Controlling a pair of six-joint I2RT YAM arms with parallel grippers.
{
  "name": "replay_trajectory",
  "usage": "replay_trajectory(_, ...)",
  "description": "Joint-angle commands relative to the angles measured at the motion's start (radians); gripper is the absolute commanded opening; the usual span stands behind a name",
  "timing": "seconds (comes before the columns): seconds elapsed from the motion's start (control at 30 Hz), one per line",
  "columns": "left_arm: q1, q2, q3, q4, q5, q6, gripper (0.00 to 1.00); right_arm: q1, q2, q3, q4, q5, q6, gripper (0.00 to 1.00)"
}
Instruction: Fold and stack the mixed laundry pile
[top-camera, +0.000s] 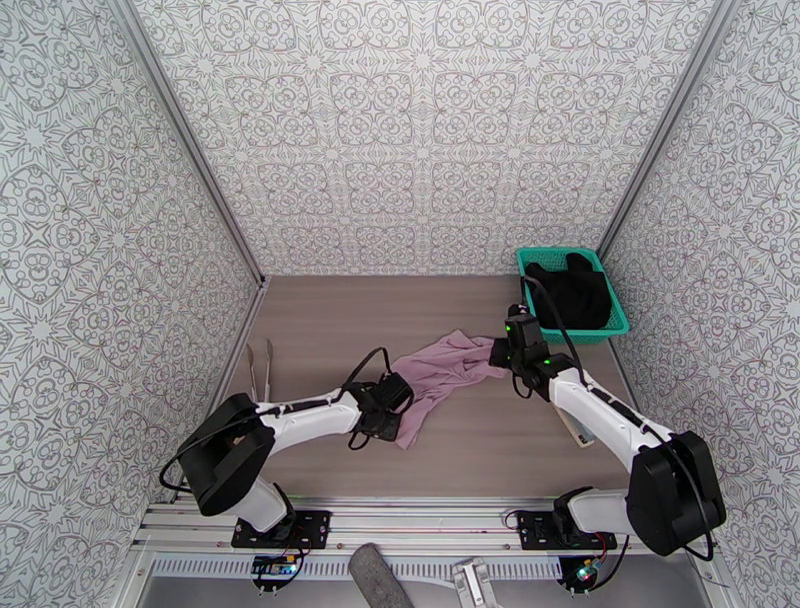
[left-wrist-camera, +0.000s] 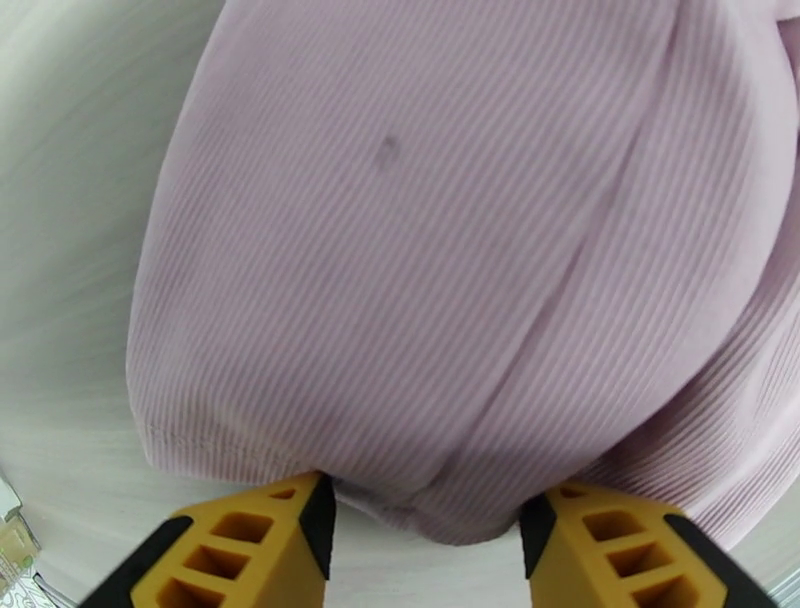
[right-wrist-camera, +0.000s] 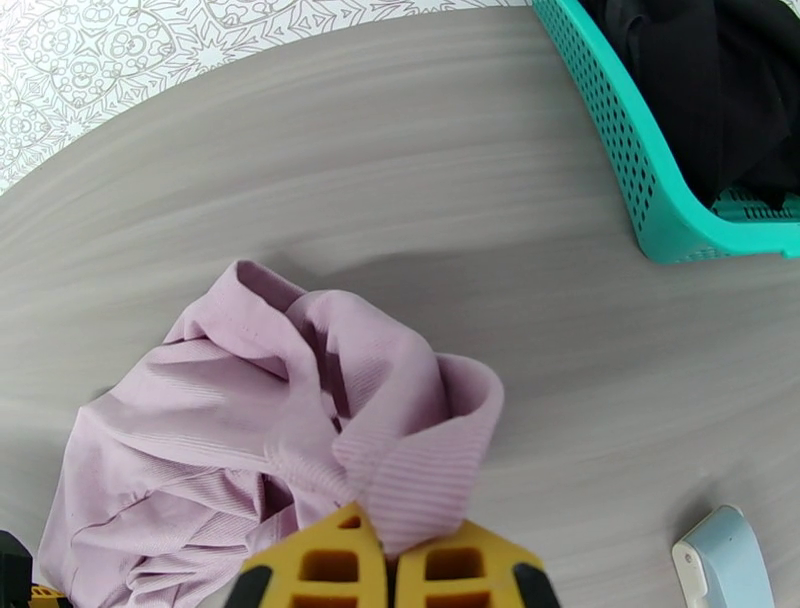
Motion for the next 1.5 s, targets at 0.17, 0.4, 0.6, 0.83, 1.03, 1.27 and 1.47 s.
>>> replay_trajectory(0.17, 0.012, -0.029, -0.023, 0.003, -0.034, 0.016, 0.52, -0.010, 0.011, -0.013, -0.005, -0.014, 0.001, 0.00)
replay_trajectory(0.4, 0.014, -0.002, -0.037, 0.021, -0.036, 0.017, 0.39, -0.011, 0.011, -0.013, -0.007, -0.014, -0.002, 0.00)
replay_trajectory(0.6, 0.018, -0.026, -0.023, -0.016, -0.100, 0.008, 0.00, -0.014, 0.011, -0.016, -0.014, -0.009, -0.004, 0.00)
replay_trajectory(0.83, 0.045, -0.189, 0.146, -0.285, -0.323, 0.042, 0.00, -0.064, -0.033, -0.039, -0.104, 0.071, -0.013, 0.00)
replay_trajectory(1.03, 0.103, -0.311, 0.223, -0.345, -0.341, 0.113, 0.00, -0.102, -0.079, -0.137, -0.128, 0.070, 0.020, 0.25)
replay_trajectory(1.27, 0.118, -0.352, 0.177, -0.310, -0.311, 0.110, 0.00, -0.107, -0.093, -0.180, -0.127, -0.015, 0.000, 0.61)
replay_trajectory(1.47, 0.108, -0.381, 0.144, -0.289, -0.303, 0.086, 0.00, -0.095, -0.161, -0.226, -0.134, -0.233, -0.038, 0.64)
